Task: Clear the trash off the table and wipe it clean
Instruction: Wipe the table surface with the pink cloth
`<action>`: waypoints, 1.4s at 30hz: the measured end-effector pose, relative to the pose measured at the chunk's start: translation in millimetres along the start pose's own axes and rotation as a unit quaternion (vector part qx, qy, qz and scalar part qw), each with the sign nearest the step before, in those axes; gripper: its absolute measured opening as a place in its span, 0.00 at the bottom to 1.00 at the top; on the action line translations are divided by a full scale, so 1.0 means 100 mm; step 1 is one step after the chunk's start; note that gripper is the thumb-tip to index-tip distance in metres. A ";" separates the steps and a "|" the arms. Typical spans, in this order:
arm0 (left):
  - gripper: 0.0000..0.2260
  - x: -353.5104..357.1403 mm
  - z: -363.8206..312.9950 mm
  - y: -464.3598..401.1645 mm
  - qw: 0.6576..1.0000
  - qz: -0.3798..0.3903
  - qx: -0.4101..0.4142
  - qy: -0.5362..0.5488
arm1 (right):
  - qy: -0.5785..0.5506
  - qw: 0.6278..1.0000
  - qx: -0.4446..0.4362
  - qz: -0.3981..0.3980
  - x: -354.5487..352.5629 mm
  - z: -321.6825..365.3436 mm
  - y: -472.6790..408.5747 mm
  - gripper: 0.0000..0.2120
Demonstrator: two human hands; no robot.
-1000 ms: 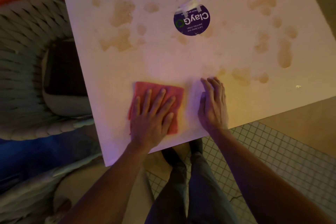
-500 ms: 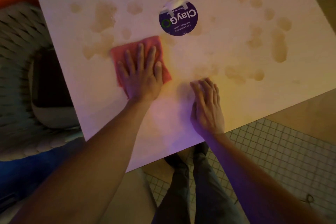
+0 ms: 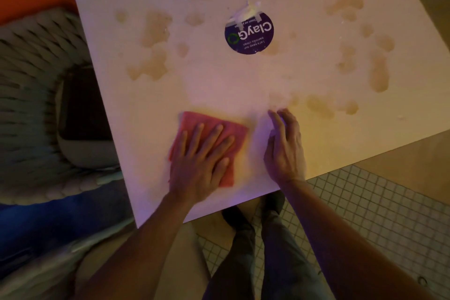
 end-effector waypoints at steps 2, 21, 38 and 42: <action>0.23 -0.03 0.28 0.12 1.000 0.002 -0.025 -0.007 | 0.032 0.999 -0.009 0.011 0.02 0.01 0.00 0.27; 0.24 0.04 -0.32 0.12 0.999 0.013 -0.030 0.005 | 0.077 0.997 -0.017 0.026 0.02 0.04 0.00 0.27; 0.26 -0.03 -0.30 0.08 0.971 0.032 -0.238 0.009 | 0.029 0.999 0.019 0.022 -0.08 0.07 -0.11 0.27; 0.25 0.01 -0.15 0.46 0.973 0.021 -0.230 0.030 | 0.039 0.999 -0.012 0.026 -0.08 0.21 -0.43 0.23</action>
Point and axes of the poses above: each hand's wrist, its own y-axis away from the middle knuckle, its own x-axis out of the palm, z = x × y, the point moved 5 cm from there along -y, towards the middle knuckle, and after that the axes turned 2 degrees about z, right-handed, at the moved point
